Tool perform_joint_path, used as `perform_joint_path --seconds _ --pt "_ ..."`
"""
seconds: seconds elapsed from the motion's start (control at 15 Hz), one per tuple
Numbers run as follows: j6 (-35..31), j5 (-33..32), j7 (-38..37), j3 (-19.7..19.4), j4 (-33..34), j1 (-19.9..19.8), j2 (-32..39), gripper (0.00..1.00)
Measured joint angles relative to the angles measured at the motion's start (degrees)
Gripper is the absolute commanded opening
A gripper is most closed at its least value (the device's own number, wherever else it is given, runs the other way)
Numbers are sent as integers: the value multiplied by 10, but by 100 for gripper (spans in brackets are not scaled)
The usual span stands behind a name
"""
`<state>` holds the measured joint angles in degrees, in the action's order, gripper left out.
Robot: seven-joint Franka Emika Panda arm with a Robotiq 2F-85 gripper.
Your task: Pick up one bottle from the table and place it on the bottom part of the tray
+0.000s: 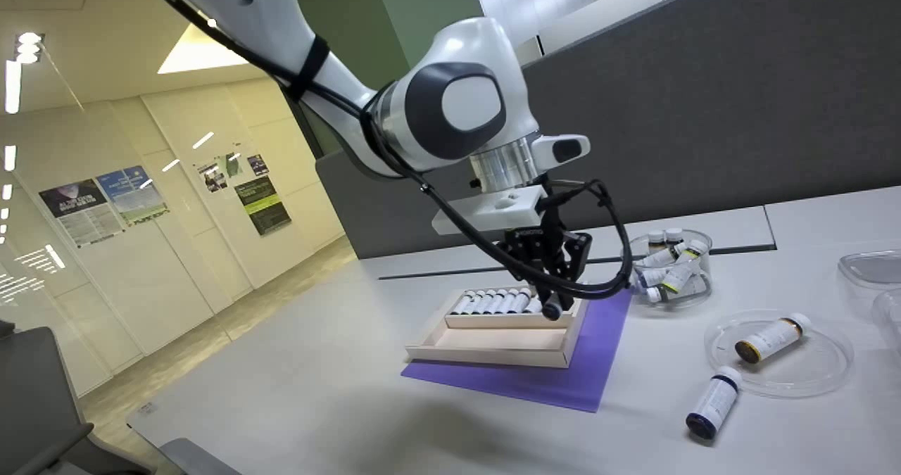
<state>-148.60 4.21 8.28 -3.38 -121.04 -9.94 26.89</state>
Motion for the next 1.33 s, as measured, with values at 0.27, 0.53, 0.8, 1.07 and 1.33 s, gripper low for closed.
perform_joint_path --seconds 0.27,0.53,0.8,1.07,1.33 --pt "-28 -12 1 14 -13 31 7 5" --pt "-42 -22 1 18 -14 45 23 5" --pt "-54 -31 4 22 -24 49 32 5" --pt "-66 -39 6 22 -34 52 32 5" --pt "-68 -40 6 22 -36 52 32 5"
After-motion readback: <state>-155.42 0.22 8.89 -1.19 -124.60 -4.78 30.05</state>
